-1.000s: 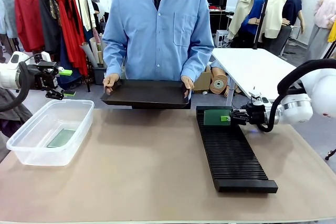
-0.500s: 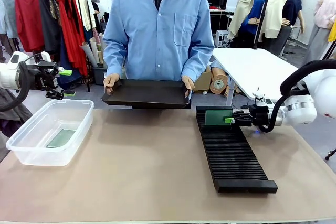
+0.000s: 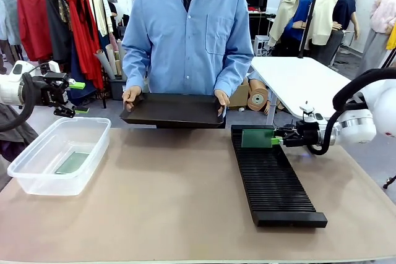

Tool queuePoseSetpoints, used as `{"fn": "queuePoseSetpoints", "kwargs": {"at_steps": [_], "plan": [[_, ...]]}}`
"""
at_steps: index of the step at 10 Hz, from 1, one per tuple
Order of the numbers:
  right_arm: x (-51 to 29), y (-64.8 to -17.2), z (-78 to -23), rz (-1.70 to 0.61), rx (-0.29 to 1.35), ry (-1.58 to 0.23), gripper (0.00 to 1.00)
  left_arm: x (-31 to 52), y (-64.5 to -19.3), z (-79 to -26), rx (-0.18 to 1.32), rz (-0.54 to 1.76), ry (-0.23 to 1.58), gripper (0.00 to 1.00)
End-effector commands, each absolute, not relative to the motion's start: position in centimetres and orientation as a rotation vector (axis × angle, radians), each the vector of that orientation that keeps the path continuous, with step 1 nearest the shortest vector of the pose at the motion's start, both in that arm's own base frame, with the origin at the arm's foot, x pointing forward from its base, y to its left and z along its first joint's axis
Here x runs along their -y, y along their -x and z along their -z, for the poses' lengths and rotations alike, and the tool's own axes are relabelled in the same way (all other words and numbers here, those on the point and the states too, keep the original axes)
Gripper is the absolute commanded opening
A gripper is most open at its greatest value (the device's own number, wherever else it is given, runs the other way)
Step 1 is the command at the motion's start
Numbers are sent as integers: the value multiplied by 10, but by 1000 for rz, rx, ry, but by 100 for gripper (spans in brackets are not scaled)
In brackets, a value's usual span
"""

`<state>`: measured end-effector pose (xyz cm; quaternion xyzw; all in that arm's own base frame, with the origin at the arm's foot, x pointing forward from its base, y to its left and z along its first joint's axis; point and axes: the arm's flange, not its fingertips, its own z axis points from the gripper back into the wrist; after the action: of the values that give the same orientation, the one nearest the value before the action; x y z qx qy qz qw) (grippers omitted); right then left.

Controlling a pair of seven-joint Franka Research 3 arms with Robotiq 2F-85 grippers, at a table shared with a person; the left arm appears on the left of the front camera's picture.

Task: Sort PCBs into racks and boxes based on the side picked up.
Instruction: If the short side of the Blank PCB is picked up, insert it into the PCB Rack ; if the long side is picked up, place it in the Organizing box.

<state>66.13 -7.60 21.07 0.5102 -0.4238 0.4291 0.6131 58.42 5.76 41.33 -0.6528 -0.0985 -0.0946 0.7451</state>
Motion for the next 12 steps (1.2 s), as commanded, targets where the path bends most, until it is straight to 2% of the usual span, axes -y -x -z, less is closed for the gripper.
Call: {"fn": "queuePoseSetpoints", "kwargs": {"at_steps": [1,12], "plan": [[76,-656,-222,-933,976,-1174,100,-59,-584,-415,219,209,1434,100],[78,-661,-213,-981,974,-1177,100,-59,-584,-415,219,209,1434,100]]}}
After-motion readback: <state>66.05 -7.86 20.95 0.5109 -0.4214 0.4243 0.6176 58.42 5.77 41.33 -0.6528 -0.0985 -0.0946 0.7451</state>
